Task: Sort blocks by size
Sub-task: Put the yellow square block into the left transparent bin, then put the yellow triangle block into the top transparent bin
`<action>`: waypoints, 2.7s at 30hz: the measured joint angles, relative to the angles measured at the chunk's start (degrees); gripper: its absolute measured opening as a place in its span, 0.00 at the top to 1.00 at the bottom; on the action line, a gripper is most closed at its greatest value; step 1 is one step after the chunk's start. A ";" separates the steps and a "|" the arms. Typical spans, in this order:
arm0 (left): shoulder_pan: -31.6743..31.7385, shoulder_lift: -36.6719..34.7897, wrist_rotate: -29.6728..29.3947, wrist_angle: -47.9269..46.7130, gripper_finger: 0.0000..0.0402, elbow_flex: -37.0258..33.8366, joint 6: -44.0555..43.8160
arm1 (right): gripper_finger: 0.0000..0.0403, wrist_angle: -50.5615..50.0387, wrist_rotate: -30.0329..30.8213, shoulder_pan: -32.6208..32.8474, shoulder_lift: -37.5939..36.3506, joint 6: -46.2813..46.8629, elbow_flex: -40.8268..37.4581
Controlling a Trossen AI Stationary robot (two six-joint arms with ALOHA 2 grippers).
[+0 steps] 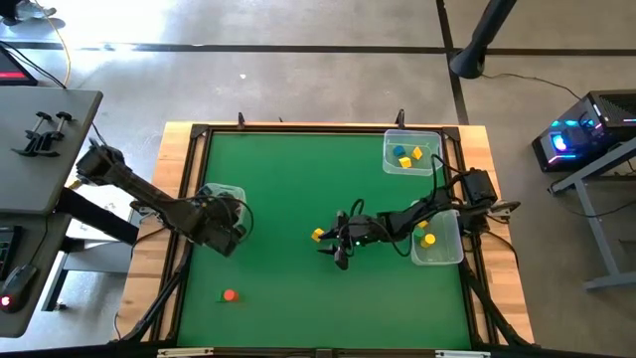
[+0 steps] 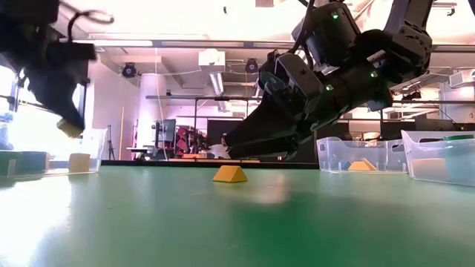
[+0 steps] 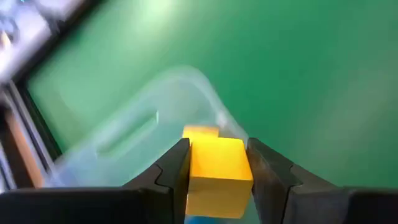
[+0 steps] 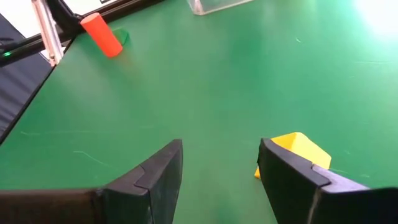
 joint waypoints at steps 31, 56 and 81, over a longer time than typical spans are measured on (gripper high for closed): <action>0.64 -8.70 -6.39 44.40 0.46 -4.80 33.91 | 0.50 0.67 9.79 1.23 -0.02 -2.96 0.00; 5.31 13.99 -3.92 75.48 0.46 -4.76 49.67 | 0.50 -1.72 -5.44 -6.35 -0.07 -22.12 0.04; 5.43 13.97 1.57 74.93 0.46 -4.78 49.83 | 0.44 -8.84 -22.98 -11.50 11.02 -29.79 11.83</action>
